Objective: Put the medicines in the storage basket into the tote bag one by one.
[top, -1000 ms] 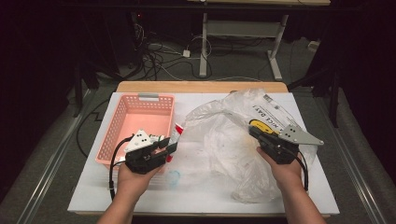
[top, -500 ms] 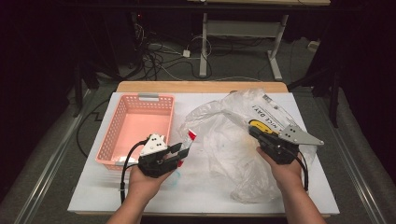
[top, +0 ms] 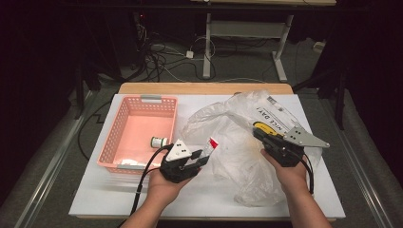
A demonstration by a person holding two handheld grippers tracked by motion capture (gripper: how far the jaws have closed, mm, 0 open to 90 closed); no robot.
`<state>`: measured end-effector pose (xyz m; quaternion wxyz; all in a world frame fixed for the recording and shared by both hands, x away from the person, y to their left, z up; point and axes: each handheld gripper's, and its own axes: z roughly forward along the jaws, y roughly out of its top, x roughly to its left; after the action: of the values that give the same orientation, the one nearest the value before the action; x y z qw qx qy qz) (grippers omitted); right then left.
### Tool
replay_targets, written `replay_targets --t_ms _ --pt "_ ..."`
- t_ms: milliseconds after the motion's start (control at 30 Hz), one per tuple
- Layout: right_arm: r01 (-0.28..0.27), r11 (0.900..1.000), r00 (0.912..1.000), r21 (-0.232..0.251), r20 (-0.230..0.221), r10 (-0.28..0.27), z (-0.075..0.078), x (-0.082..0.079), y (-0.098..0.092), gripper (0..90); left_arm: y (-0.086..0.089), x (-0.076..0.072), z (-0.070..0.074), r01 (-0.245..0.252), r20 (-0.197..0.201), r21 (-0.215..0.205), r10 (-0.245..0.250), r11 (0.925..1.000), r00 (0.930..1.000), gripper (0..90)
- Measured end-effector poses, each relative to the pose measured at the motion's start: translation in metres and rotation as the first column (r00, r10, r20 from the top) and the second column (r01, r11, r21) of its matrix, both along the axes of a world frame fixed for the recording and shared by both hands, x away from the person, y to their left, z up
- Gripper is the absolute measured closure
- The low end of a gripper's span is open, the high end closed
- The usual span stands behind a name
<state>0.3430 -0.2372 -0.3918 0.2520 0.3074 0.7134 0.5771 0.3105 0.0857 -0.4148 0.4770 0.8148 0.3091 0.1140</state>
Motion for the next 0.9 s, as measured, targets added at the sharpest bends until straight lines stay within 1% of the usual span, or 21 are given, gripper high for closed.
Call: replay_targets --t_ms 67,233,300,467,633,700,900 --pt "0.002 1.0 1.0 0.005 -0.004 -0.002 0.0 0.0 0.0 90.0 -0.004 0.002 -0.002 0.003 -0.004 -0.001 -0.003 1.0 1.0 66.9" --pt "-0.002 1.0 1.0 -0.001 -0.006 0.002 0.0 0.0 0.002 90.0 -0.014 0.008 -0.005 0.009 -0.003 0.009 -0.009 0.9999 1.0 66.9" --pt "0.0 1.0 1.0 0.004 -0.007 0.0 -0.001 0.0 0.003 90.0 -0.017 0.01 -0.007 0.007 -0.005 0.005 -0.007 1.0 1.0 66.9" --pt "0.003 1.0 1.0 0.01 -0.002 -0.003 0.0 -0.001 0.003 90.0 -0.021 0.015 -0.008 0.009 0.003 0.017 -0.009 0.9998 1.0 66.9" --pt "-0.003 1.0 1.0 0.019 0.002 0.003 0.003 -0.003 0.006 90.0 -0.021 0.02 -0.008 0.003 0.005 0.019 -0.003 0.9998 1.0 66.9" --pt "-0.01 1.0 0.9999 0.015 0.009 0.01 0.004 -0.004 0.007 90.0 -0.023 0.021 -0.008 0.001 0.004 0.017 -0.001 0.9999 1.0 66.9" --pt "-0.014 1.0 0.9999 0.015 0.01 0.013 0.004 -0.003 0.009 90.0 -0.034 0.026 -0.011 0.009 0.0 0.021 -0.009 0.9997 1.0 66.9"
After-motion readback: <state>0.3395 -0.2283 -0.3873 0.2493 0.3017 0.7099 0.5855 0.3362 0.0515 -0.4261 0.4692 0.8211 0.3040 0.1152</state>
